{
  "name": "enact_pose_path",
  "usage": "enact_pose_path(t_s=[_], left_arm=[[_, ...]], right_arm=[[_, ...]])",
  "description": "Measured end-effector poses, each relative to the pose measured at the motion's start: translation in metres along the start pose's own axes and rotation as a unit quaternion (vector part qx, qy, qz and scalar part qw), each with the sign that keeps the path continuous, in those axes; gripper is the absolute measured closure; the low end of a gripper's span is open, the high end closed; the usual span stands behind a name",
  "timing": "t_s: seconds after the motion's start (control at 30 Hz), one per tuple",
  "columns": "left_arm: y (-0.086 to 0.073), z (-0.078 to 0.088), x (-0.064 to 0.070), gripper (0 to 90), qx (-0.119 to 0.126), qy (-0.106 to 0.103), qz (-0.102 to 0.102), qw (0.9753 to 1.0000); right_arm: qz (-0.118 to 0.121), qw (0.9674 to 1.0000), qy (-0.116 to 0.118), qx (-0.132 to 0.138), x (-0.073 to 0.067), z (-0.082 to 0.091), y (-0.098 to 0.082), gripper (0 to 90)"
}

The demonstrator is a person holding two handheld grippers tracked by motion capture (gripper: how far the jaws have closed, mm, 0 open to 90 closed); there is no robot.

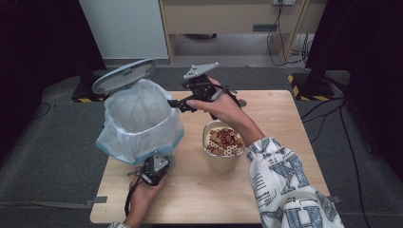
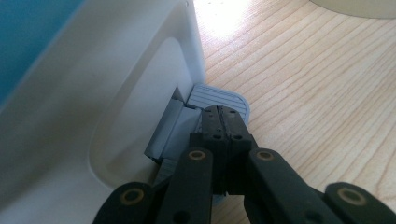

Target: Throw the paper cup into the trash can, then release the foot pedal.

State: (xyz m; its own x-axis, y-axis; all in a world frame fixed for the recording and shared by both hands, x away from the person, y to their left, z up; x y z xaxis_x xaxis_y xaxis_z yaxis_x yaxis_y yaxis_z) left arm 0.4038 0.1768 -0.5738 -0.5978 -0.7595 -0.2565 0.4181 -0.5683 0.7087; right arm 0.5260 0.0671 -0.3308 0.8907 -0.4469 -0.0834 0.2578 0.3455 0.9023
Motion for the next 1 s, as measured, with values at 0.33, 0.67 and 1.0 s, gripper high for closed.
enact_pose_path(t_s=[0.33,0.67,1.0], left_arm=[[0.000,0.000,0.000,89.1,0.000,0.000,0.000,1.0000],[0.008,0.015,0.006,74.9,0.029,-0.003,0.016,0.9994],[0.014,0.022,0.018,53.1,0.046,-0.012,0.024,0.9986]], right_arm=[[-0.008,0.9999,-0.011,0.000,0.011,0.010,-0.008,13.5],[-0.016,0.9994,-0.029,-0.004,0.029,0.031,-0.023,13.5],[-0.032,0.9976,-0.061,-0.007,0.054,0.057,-0.042,12.8]])
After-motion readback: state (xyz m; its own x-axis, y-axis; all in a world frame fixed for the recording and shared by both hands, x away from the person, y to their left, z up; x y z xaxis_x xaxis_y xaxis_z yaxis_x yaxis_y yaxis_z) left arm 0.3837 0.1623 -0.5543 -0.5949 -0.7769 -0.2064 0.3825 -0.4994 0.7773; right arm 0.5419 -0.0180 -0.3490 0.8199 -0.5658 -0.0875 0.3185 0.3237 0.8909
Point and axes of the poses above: each handheld gripper's, and its own axes: z roughly backward along the jaws, y roughly out of its top, x roughly to its right, the point moved 8 cm from there along -z, roughly forward along the jaws, and after that the axes turned 5 degrees about -z, right-handed, at the moved point
